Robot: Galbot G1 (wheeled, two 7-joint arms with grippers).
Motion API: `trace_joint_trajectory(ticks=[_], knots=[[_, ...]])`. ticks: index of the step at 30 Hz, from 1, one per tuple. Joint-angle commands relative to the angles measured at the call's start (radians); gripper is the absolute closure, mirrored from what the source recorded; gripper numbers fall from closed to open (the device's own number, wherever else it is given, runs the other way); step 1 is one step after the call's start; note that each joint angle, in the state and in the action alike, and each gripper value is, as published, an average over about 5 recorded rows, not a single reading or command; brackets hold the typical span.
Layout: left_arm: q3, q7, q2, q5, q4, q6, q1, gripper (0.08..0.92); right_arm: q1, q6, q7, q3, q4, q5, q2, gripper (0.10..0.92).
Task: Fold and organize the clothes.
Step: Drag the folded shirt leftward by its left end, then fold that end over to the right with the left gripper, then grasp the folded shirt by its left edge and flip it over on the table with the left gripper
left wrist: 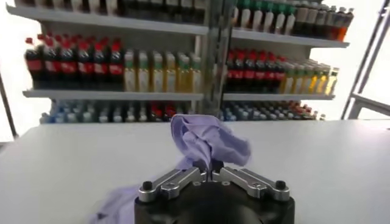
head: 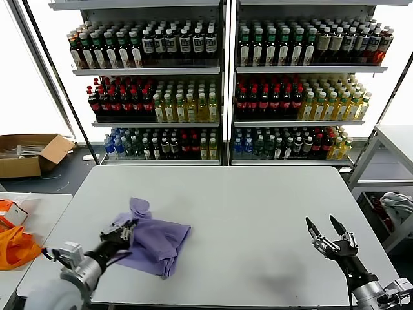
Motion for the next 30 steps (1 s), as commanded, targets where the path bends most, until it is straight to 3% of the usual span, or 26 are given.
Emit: trace_joint_trajectory(ticks=[1, 5, 11, 18, 24, 30], knots=[[0.189, 0.003, -0.121, 0.069, 0.063, 0.018, -0.016, 0.903, 0.001, 0.000, -0.001, -0.004, 0.004, -0.004, 0.003, 0.203], [0.190, 0.025, -0.120, 0.117, 0.050, 0.014, 0.006, 0.874, 0.002, 0.000, -0.001, -0.004, 0.006, -0.003, 0.001, 0.203], [0.148, -0.020, -0.109, 0.072, -0.063, 0.039, 0.027, 0.711, 0.003, -0.001, -0.001, -0.009, 0.012, -0.008, 0.009, 0.203], [-0.063, -0.074, -0.004, -0.062, -0.203, 0.066, 0.036, 0.512, -0.011, 0.004, -0.003, -0.005, 0.018, -0.006, 0.009, 0.203], [-0.270, -0.081, 0.085, -0.126, 0.031, 0.069, -0.020, 0.339, -0.015, 0.007, -0.004, -0.014, 0.022, -0.008, 0.014, 0.203], [-0.218, -0.052, 0.126, -0.097, 0.216, 0.050, -0.028, 0.197, -0.012, 0.005, -0.002, -0.023, 0.028, -0.012, 0.013, 0.203]])
